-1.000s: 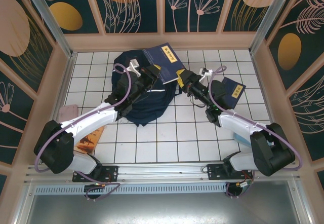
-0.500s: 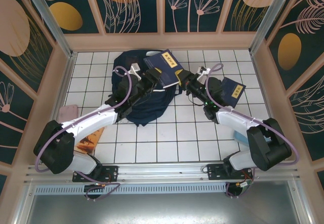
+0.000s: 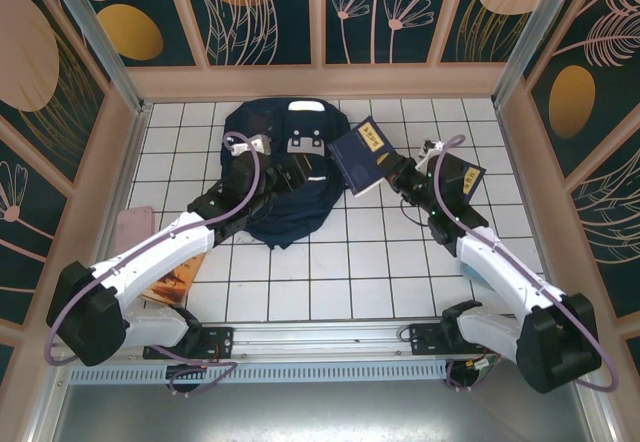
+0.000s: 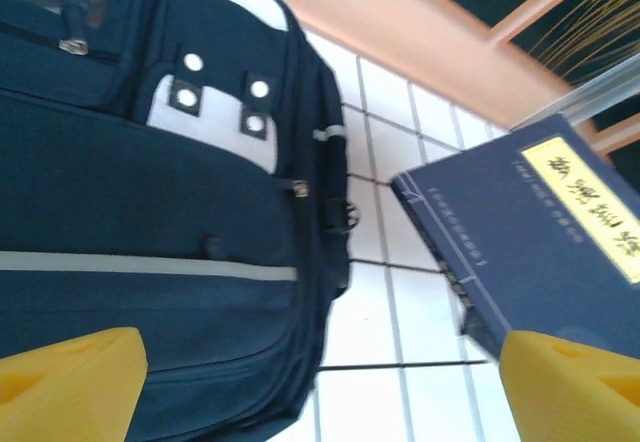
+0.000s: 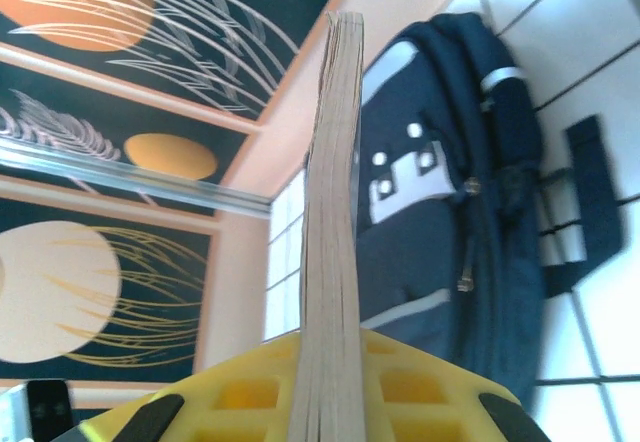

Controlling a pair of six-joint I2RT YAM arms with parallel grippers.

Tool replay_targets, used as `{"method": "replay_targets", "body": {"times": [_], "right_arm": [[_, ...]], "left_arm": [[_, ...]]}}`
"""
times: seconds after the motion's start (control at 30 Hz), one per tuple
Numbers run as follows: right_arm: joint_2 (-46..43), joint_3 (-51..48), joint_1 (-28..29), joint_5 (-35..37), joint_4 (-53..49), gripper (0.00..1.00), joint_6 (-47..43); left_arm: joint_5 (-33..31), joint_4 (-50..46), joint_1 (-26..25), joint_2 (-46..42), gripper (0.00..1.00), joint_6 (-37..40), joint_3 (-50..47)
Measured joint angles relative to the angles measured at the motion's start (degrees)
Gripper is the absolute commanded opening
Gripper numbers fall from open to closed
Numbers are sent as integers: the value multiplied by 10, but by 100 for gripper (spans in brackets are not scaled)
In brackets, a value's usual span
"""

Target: Pack the student bag

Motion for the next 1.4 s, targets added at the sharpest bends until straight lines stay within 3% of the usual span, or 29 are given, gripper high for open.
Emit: {"method": "replay_targets", "body": {"times": [0.2,0.43,0.83,1.0,1.23,1.4], "right_arm": [[-26,-13,-12,1,-80,7,-37],[-40,-22,-19,3,-113,8,-45],[-39,-28,-21,-1,-116,9,-45],[-39,-31,-21,-7,-119,9,-40],[-39,-31,-21,-15,-122,9,-40],[-39,-31,-21,-15,-122,9,-38]], "left_arm": [[20,-76,0,9,94,154,17],[49,-147,0,83,92,299,83],[14,-266,0,224,87,449,178],[6,-286,0,268,79,502,223],[-31,-327,0,279,78,596,230],[-40,-331,0,279,72,639,233]]}}
